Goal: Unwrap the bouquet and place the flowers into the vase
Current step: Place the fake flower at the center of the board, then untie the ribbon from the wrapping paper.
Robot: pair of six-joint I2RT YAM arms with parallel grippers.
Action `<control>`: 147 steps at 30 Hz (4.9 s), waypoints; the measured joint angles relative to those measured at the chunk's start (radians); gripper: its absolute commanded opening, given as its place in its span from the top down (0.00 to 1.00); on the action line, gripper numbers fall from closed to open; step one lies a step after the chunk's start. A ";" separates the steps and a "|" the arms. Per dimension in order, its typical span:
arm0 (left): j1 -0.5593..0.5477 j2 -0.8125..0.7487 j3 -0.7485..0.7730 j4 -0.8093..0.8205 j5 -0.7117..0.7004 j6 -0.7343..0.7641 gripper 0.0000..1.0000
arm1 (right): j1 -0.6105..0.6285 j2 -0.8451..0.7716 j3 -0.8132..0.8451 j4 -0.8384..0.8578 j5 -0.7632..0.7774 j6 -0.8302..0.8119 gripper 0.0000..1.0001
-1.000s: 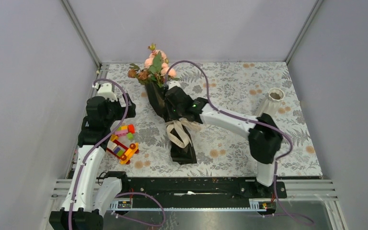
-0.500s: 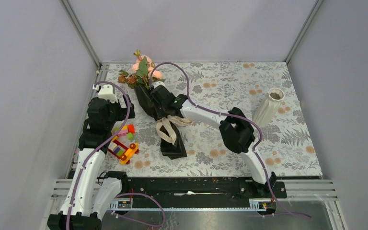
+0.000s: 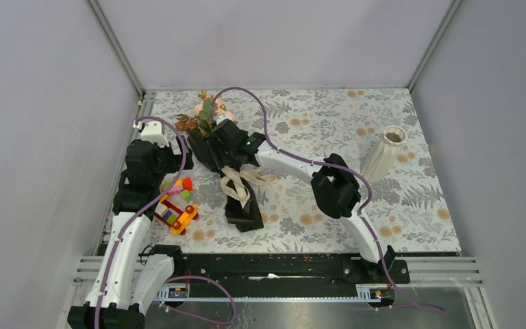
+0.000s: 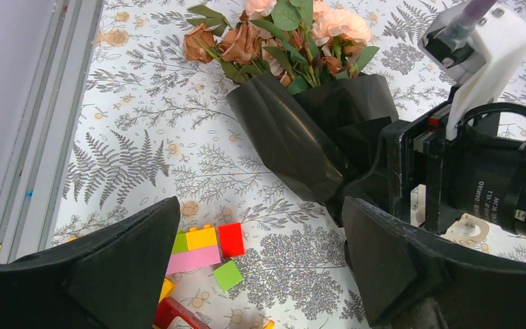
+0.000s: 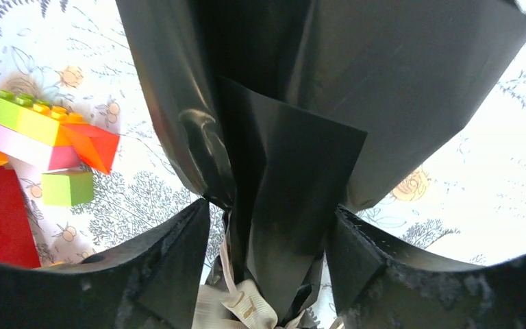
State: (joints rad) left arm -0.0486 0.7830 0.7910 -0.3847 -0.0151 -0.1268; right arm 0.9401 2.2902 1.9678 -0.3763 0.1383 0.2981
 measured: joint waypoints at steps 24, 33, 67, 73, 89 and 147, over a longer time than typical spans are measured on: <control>-0.001 0.059 -0.021 0.019 0.214 -0.144 0.01 | -0.080 -0.729 -0.589 -0.043 -0.235 0.052 0.25; 0.006 0.183 0.060 0.012 0.224 -0.114 0.01 | -0.036 -0.707 -0.796 0.029 -0.324 0.189 0.28; 0.011 0.200 0.050 0.042 0.269 -0.135 0.01 | 0.019 -0.466 -0.592 0.003 -0.254 0.146 0.76; 0.011 0.197 0.050 0.042 0.262 -0.135 0.01 | 0.019 -0.446 -0.592 0.001 -0.260 0.147 1.00; 0.023 0.135 0.049 0.037 0.207 -0.125 0.01 | 0.020 -0.524 -0.544 0.030 -0.298 0.206 1.00; -0.164 0.041 -0.025 0.024 0.004 -0.194 0.01 | 0.017 -0.776 -0.740 0.175 -0.085 0.126 0.38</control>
State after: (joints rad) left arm -0.2123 0.8238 0.7662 -0.3603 -0.0109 -0.3206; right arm 0.9573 1.5146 1.2274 -0.2016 0.0528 0.4240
